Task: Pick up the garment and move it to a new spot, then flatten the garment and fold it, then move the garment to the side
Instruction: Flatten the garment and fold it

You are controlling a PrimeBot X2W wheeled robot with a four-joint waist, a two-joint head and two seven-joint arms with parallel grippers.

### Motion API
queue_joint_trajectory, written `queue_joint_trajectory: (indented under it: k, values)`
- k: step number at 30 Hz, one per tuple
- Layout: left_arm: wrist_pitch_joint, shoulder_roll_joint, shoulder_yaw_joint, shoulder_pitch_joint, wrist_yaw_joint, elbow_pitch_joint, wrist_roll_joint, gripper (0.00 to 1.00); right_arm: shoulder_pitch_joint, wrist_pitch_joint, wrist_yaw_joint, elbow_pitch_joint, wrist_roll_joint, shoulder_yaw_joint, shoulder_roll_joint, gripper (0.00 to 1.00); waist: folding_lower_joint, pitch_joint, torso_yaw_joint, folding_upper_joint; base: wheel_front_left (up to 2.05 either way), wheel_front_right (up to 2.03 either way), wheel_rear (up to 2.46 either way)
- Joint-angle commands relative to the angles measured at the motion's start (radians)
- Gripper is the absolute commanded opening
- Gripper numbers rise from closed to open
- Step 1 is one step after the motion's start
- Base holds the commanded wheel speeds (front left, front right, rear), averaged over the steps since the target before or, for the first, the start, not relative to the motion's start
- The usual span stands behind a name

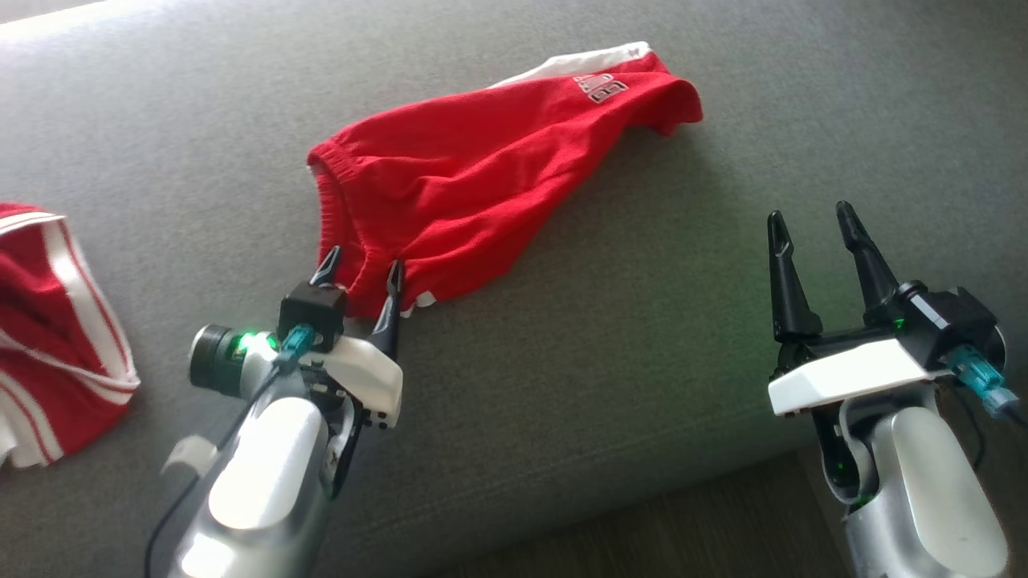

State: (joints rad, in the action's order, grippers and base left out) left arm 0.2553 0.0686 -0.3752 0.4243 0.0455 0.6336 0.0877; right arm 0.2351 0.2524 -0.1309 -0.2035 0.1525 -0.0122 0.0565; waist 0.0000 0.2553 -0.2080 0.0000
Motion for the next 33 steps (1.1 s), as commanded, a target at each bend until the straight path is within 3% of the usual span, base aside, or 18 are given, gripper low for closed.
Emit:
queue_joint_trajectory:
  k: [1, 2, 3, 11, 17, 24, 28, 33]
  values:
    - [-0.01, 0.024, 0.025, 0.049, -0.001, 0.012, -0.008, 1.0, 0.024, 0.009, 0.0, 0.037, 0.01, -0.02, -0.006, 1.0, 0.0, 0.013, -0.018, 0.0, 0.0, 0.0, 0.0]
    - [-0.011, 0.024, 0.023, 0.057, -0.007, 0.027, -0.006, 0.46, 0.024, 0.009, 0.0, 0.037, 0.012, -0.021, -0.006, 1.0, 0.0, 0.013, -0.021, 0.0, 0.0, 0.0, 0.0]
    - [-0.011, 0.025, 0.02, 0.064, -0.015, 0.038, -0.004, 0.0, 0.024, 0.009, 0.0, 0.036, 0.014, -0.021, -0.006, 1.0, 0.0, 0.012, -0.023, 0.0, 0.0, 0.0, 0.0]
    - [0.003, 0.015, 0.008, 0.12, -0.074, -0.05, 0.027, 0.0, 0.024, 0.009, 0.0, 0.032, 0.028, -0.026, -0.006, 1.0, 0.0, -0.006, -0.026, 0.0, 0.0, 0.0, 0.0]
    - [0.004, 0.011, -0.001, 0.156, -0.105, -0.268, 0.047, 0.0, 0.028, 0.009, 0.0, 0.026, 0.049, -0.034, -0.006, 1.0, 0.0, -0.041, -0.033, 0.0, 0.0, 0.0, 0.0]
    - [-0.112, -0.003, -0.082, 0.213, -0.143, -0.485, 0.091, 0.0, 0.025, 0.009, 0.0, 0.01, 0.086, -0.061, -0.006, 1.0, 0.0, -0.087, -0.059, 0.0, 0.0, 0.0, 0.0]
    - [-0.16, -0.013, -0.082, 0.257, -0.117, -0.549, 0.15, 0.0, 0.028, 0.009, 0.0, 0.009, 0.108, -0.07, -0.006, 1.0, 0.0, -0.096, -0.08, 0.0, 0.0, 0.0, 0.0]
    - [-0.174, 0.009, -0.017, 0.313, -0.071, -0.523, 0.163, 0.0, 0.039, 0.009, 0.0, 0.016, 0.128, -0.071, -0.006, 1.0, 0.0, -0.079, -0.096, 0.0, 0.0, 0.0, 0.0]
